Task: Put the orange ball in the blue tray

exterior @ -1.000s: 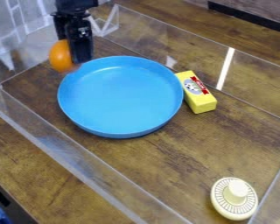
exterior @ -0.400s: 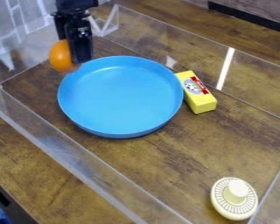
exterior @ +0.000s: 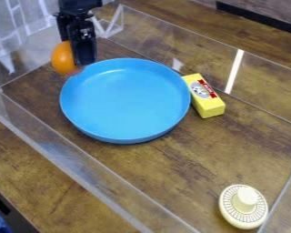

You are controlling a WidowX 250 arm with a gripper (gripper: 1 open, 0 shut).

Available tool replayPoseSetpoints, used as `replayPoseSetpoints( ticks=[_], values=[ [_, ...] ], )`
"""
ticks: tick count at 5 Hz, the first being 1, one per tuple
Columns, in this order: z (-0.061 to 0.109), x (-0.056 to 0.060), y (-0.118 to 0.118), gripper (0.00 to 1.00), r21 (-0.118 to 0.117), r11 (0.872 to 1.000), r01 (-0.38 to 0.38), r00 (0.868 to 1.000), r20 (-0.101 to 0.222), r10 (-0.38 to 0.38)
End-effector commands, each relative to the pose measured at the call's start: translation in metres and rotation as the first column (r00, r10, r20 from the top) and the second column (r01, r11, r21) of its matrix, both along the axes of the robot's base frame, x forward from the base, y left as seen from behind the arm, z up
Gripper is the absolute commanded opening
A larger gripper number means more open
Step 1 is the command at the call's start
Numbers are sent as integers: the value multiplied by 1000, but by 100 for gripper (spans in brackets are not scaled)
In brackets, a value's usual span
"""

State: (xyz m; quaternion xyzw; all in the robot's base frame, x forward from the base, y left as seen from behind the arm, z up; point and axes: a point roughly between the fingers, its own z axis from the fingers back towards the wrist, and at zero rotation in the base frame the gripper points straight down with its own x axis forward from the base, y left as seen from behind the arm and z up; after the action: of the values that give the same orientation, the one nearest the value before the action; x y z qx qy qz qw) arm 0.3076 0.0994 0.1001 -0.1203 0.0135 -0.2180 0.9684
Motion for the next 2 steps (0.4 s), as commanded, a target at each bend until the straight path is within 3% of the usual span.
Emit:
replayPoseSetpoints(
  ticks=[1,2],
  values=[
    [16,8,1,0,21,1000,13,998,58,-15],
    [14,9,2,0,18,1000,19,998,55,-20]
  ],
)
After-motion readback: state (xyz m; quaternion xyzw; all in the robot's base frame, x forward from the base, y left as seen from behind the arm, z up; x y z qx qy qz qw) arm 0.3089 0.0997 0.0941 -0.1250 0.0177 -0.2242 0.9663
